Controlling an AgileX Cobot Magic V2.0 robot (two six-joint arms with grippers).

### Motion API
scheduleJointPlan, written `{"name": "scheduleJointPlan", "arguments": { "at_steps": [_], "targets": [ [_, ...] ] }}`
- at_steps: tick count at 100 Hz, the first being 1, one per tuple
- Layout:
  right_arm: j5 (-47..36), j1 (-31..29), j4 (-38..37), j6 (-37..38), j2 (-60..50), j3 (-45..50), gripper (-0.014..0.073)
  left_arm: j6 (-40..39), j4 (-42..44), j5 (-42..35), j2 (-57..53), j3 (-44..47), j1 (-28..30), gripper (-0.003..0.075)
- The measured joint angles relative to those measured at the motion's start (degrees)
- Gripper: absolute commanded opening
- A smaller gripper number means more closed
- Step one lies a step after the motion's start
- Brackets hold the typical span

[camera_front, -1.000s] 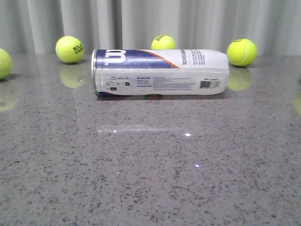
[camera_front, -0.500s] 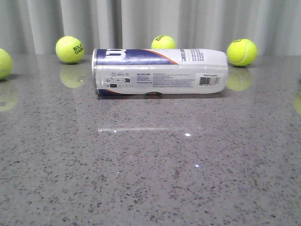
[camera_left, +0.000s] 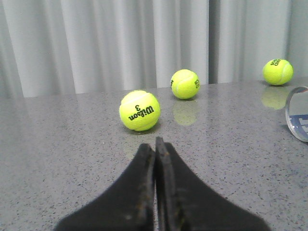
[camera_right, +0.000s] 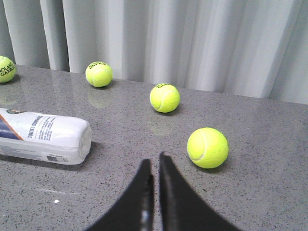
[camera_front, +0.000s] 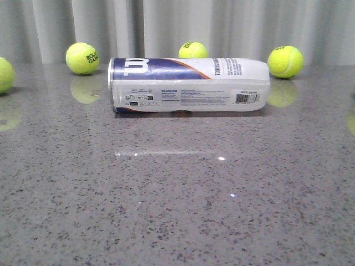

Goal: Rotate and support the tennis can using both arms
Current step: 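Move the left gripper toward the can's open end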

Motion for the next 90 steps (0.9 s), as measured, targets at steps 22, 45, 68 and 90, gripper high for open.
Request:
{"name": "scheduleJointPlan", "arguments": {
  "at_steps": [22,45,68,90],
  "targets": [
    [-0.1,0.0,-0.1,0.0,0.0,0.0,-0.0069,0.0,0.1,0.0,0.0,0.0,0.0,-0.0021],
    [-0.2,0.0,-0.1,0.0,0.0,0.0,-0.0069,0.0,0.1,-0.2,0.0,0.0,0.0,-0.0021],
    [-0.2,0.0,-0.1,0.0,0.0,0.0,-0.0069,0.0,0.3,-6.6,0.0,-0.2,0.0,-0.0021],
    [-0.2,0.0,-0.1,0.1,0.0,0.0,-0.0069,0.0,-3.1,1.3,0.0,-8.0,0.0,-0.0021]
  ]
}}
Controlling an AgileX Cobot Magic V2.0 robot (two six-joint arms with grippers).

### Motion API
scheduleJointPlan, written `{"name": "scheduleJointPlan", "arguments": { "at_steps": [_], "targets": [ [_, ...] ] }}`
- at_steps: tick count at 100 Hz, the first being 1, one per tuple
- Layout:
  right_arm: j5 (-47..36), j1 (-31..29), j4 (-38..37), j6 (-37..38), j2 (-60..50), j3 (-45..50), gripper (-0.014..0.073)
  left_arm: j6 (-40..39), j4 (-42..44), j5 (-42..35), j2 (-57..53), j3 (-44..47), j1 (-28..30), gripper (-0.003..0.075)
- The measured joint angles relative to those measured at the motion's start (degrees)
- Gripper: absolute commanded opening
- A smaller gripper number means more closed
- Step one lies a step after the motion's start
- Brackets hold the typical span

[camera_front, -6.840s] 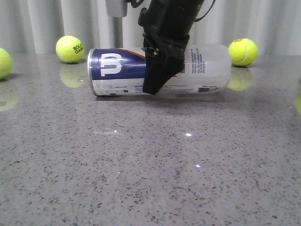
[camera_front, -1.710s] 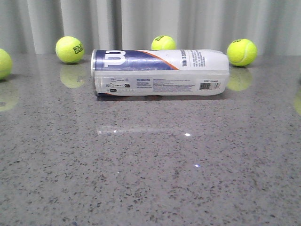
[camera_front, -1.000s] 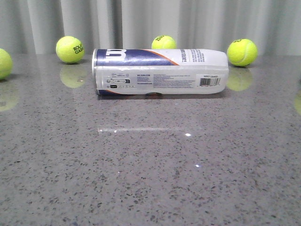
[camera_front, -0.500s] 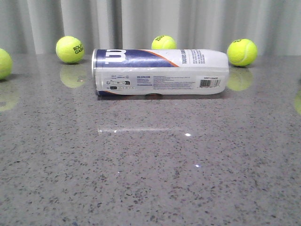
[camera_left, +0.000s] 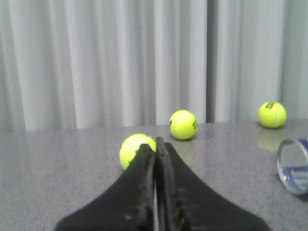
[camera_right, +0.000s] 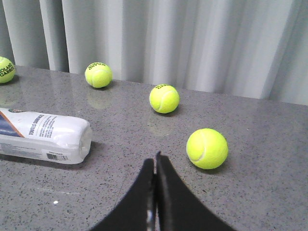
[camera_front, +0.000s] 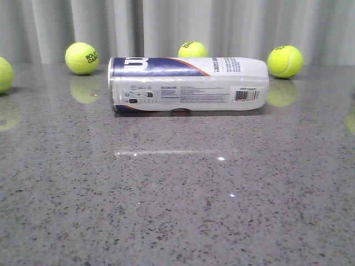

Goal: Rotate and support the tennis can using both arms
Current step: 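Move the left gripper toward the can's open end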

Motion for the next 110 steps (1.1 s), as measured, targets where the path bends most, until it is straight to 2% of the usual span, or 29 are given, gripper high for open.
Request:
{"name": "scheduleJointPlan", "arguments": {
  "at_steps": [18,35,47,62,88,93,100,101,102,107,110],
  "targets": [
    [0.0,0.0,0.0,0.0,0.0,0.0,-0.0069,0.0,-1.6,10.6,3.5,-13.4,0.0,-0.0021],
    [0.0,0.0,0.0,0.0,0.0,0.0,-0.0069,0.0,-3.7,24.0,13.6,-25.9,0.0,-0.0021],
    [0.0,0.0,-0.1,0.0,0.0,0.0,-0.0069,0.0,-4.3,30.6,21.2,-33.2,0.0,-0.0021],
    [0.0,0.0,-0.1,0.0,0.0,0.0,-0.0069,0.0,-4.5,32.9,28.9,-38.4,0.0,-0.0021],
    [0.0,0.0,-0.1,0.0,0.0,0.0,-0.0069,0.0,-5.6,35.6,37.0,-39.3,0.0,-0.0015],
    [0.0,0.0,-0.1,0.0,0.0,0.0,-0.0069,0.0,-5.9,36.4,38.2,-39.3,0.0,0.0012],
    [0.0,0.0,-0.1,0.0,0.0,0.0,-0.0069,0.0,-6.0,37.5,39.3,-39.3,0.0,0.0098],
    [0.0,0.0,-0.1,0.0,0.0,0.0,-0.0069,0.0,-6.0,37.7,39.4,-39.3,0.0,0.0134],
    [0.0,0.0,-0.1,0.0,0.0,0.0,-0.0069,0.0,-6.0,37.8,39.4,-39.3,0.0,0.0134],
    [0.0,0.0,-0.1,0.0,0.0,0.0,-0.0069,0.0,-6.0,38.5,40.2,-39.3,0.0,0.0235],
    [0.0,0.0,-0.1,0.0,0.0,0.0,-0.0069,0.0,-6.0,39.1,40.5,-39.3,0.0,0.0316]
  ]
}}
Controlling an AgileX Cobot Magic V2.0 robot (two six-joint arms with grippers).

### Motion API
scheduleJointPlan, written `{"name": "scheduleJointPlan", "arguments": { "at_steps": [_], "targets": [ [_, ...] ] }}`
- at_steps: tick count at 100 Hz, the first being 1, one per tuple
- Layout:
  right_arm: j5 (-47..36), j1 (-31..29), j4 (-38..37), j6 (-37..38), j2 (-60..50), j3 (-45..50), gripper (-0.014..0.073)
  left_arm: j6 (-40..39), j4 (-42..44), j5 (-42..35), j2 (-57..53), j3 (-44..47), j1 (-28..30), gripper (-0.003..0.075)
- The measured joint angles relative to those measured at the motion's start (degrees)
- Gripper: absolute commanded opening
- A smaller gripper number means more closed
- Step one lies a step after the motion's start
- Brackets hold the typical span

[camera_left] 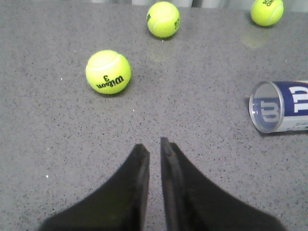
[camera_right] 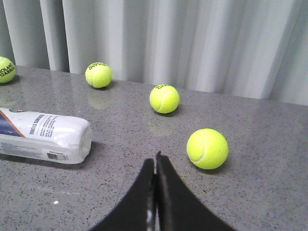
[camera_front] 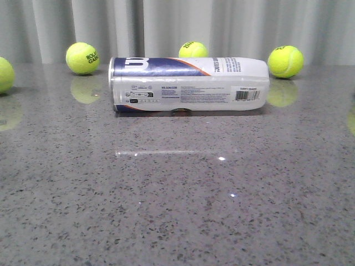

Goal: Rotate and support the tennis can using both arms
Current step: 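Move the left gripper toward the can's open end, then grasp the can's open end with the left gripper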

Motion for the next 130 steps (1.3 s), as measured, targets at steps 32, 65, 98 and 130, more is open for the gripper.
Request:
{"name": "scheduleJointPlan", "arguments": {
  "at_steps": [32,65,98,130],
  "targets": [
    [0.0,0.0,0.0,0.0,0.0,0.0,-0.0069,0.0,-5.4,0.5,2.5,0.0,0.0,0.0584],
    [0.0,0.0,0.0,0.0,0.0,0.0,-0.0069,21.7,-36.4,-0.9,15.8,0.0,0.0,0.0584],
    [0.0,0.0,0.0,0.0,0.0,0.0,-0.0069,46.6,-62.7,2.8,32.2,-1.1,0.0,0.0584],
    [0.0,0.0,0.0,0.0,0.0,0.0,-0.0069,51.8,-68.9,9.5,45.9,-10.4,0.0,0.0584]
  ]
}}
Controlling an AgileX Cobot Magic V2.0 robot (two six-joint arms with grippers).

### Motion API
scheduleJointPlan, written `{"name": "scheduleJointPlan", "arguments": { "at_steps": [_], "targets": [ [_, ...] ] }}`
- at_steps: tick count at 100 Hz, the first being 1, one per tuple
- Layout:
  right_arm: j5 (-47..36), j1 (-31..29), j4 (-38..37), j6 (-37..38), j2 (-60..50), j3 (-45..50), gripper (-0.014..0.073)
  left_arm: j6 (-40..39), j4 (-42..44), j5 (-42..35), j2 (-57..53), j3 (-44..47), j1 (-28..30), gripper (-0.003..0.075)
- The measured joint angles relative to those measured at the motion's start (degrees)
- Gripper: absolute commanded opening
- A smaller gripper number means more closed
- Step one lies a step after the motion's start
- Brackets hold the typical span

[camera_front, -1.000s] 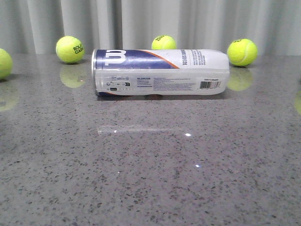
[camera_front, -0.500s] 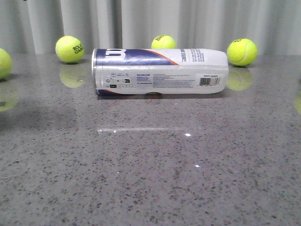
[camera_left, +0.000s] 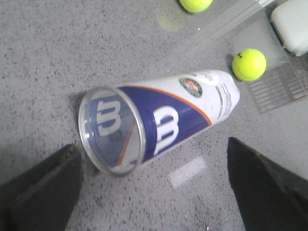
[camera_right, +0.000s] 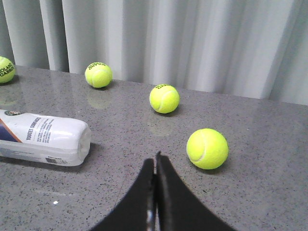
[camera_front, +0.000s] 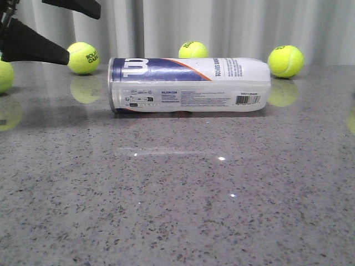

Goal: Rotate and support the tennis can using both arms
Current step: 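Grasp the can's open end with the left gripper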

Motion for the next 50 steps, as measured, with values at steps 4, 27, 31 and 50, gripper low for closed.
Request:
{"name": "scheduleJointPlan", "arguments": {
  "at_steps": [4,27,31,50],
  "targets": [
    [0.0,0.0,0.0,0.0,0.0,0.0,-0.0069,0.1,0.0,0.7,1.1,-1.1,0.0,0.0584],
    [-0.1,0.0,0.0,0.0,0.0,0.0,-0.0069,0.2,-0.9,4.5,8.0,-5.5,-0.7,0.0584],
    [-0.1,0.0,0.0,0.0,0.0,0.0,-0.0069,0.2,-1.1,4.7,9.1,-5.9,-0.9,0.0584],
    [-0.1,0.0,0.0,0.0,0.0,0.0,-0.0069,1.4,-3.2,6.2,13.6,-7.9,-3.4,0.0584]
  ]
}}
